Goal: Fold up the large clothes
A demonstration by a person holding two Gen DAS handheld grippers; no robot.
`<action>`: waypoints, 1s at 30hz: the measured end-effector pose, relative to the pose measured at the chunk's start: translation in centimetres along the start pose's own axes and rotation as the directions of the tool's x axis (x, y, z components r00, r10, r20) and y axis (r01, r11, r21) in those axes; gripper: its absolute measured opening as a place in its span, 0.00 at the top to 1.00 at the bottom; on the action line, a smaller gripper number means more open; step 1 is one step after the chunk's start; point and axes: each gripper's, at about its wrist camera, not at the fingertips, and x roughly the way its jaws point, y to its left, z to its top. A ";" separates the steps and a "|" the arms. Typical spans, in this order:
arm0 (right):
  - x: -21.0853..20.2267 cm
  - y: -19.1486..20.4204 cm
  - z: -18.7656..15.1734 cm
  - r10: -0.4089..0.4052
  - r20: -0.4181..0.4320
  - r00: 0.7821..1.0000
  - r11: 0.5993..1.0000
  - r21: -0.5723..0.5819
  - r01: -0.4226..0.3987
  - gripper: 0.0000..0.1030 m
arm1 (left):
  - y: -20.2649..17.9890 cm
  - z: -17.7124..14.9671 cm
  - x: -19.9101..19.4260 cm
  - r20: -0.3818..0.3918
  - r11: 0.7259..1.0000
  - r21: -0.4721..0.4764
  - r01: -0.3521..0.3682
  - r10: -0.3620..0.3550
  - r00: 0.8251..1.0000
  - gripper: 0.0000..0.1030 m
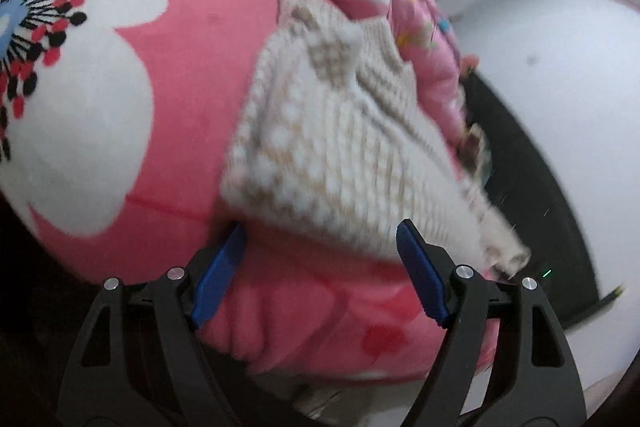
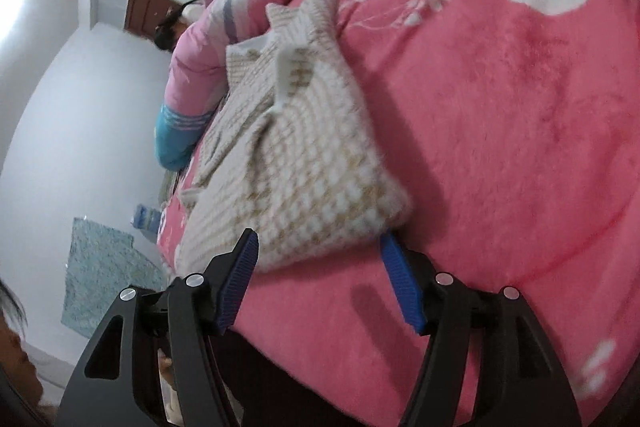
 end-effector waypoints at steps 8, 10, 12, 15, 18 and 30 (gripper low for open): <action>2.4 -0.5 2.8 -0.015 0.073 0.997 1.000 0.023 0.014 0.45 | 0.2 2.0 0.7 0.093 0.998 -0.051 -0.031 0.036 0.995 0.41; 3.1 -0.2 3.5 -0.049 0.085 0.995 0.999 0.017 0.048 0.54 | 0.1 2.3 1.2 0.104 0.996 -0.053 -0.079 0.084 0.991 0.53; 3.9 0.3 4.0 -0.094 0.094 0.991 0.996 -0.001 0.095 0.62 | -0.4 2.6 1.6 0.112 0.990 -0.027 -0.139 0.141 0.984 0.59; 4.3 2.2 4.1 -0.211 0.098 0.972 0.973 -0.070 0.219 0.79 | -2.8 2.7 1.5 0.140 0.954 0.085 -0.287 0.274 0.951 0.71; 3.2 5.8 3.7 -0.272 0.171 0.947 0.932 -0.198 0.304 0.84 | -5.1 2.7 0.4 0.199 0.912 0.182 -0.369 0.333 0.922 0.82; -6.2 9.3 1.7 -0.179 0.290 0.940 0.930 -0.263 0.258 0.92 | -10.4 0.7 -5.7 0.166 0.927 0.264 -0.266 0.228 0.959 0.87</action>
